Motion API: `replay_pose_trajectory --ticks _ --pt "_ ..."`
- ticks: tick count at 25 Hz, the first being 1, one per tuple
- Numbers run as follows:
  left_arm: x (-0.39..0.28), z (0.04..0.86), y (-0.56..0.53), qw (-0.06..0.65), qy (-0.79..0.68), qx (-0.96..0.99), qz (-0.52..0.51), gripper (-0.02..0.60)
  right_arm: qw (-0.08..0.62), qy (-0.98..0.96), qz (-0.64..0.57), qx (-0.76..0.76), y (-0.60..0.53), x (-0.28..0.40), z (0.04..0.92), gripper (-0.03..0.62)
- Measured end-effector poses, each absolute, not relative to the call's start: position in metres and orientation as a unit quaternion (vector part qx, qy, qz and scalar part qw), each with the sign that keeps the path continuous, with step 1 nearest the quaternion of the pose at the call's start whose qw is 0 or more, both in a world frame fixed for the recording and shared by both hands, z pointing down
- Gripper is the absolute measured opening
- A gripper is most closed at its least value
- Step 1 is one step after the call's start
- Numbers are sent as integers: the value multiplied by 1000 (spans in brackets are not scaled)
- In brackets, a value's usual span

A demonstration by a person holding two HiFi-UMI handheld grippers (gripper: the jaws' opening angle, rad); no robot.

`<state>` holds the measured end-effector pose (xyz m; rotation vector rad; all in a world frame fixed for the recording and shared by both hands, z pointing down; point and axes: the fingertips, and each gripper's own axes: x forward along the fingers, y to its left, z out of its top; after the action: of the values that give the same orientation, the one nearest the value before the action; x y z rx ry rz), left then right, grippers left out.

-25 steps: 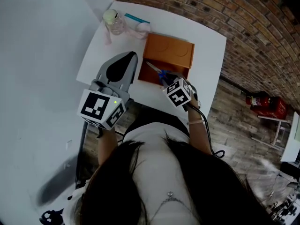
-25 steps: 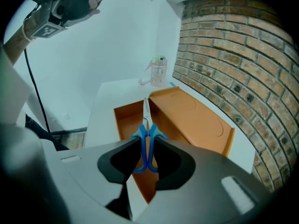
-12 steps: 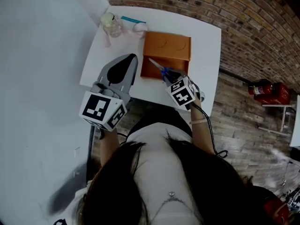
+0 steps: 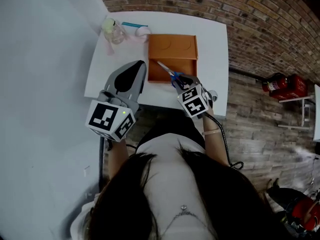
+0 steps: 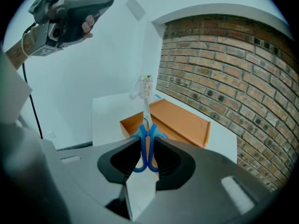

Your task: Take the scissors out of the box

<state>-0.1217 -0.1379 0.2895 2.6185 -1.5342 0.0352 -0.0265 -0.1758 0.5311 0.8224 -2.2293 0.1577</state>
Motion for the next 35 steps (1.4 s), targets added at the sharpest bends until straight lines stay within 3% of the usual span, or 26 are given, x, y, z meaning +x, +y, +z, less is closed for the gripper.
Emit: replay_pose_trajectory --ticks 35 --pt "-70 281 -106 39 -489 871 5 0 256 -889 37 377 -154 16 457 98"
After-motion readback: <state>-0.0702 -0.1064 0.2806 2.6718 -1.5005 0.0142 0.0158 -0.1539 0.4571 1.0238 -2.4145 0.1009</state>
